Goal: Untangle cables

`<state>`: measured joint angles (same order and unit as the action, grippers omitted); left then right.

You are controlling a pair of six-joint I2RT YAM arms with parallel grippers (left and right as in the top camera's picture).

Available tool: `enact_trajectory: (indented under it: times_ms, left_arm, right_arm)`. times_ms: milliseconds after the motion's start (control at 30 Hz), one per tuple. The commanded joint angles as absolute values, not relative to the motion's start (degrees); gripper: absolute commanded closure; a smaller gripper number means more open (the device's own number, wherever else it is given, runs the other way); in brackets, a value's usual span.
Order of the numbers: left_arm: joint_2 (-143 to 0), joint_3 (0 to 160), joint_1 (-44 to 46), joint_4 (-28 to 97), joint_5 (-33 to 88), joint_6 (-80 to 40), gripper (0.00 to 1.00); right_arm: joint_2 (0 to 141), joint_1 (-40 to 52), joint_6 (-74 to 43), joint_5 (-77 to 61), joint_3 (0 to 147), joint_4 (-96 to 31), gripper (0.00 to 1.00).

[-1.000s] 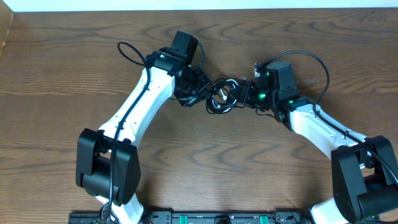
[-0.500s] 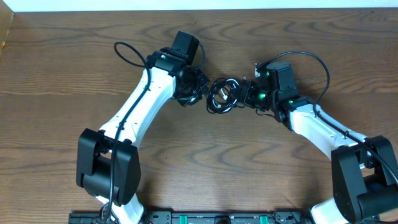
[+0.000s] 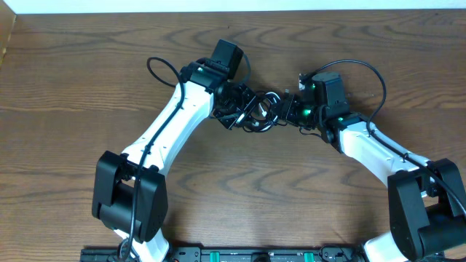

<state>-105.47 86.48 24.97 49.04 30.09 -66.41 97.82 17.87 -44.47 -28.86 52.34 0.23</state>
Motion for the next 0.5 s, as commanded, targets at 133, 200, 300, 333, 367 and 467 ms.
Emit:
enact_trajectory:
  times_ms: [133,200,300,333,367,467]
  left_arm:
    - [-104.99,85.69,25.17,49.69,28.95,-71.11,0.92]
    - [-105.21,85.69,25.5,49.65,28.93,-72.55,0.92]
    - [-105.82,85.69,26.26,48.38,28.77,-73.67,0.92]
    - [-106.02,85.69,26.44,47.9,28.36,-73.69,0.92]
    - [-106.26,85.69,26.61,47.42,27.44,-73.87,0.92]
    - [-107.24,85.69,26.87,47.03,24.97,-74.72,0.92]
  right_arm:
    - [97.43,17.74,-43.64,-29.08,52.75,0.23,0.99]
    - [97.43,17.74,-43.64,-29.06,52.75,0.23,0.99]
    - [97.43,17.74,-43.62,-29.06,52.75,0.23,0.99]
    - [97.43,17.72,-43.64,-29.06,52.75,0.23,0.99]
    - [97.43,17.74,-43.62,-29.06,52.75,0.23,0.99]
    - [97.43,17.74,-43.62,-29.06,52.75,0.23,0.99]
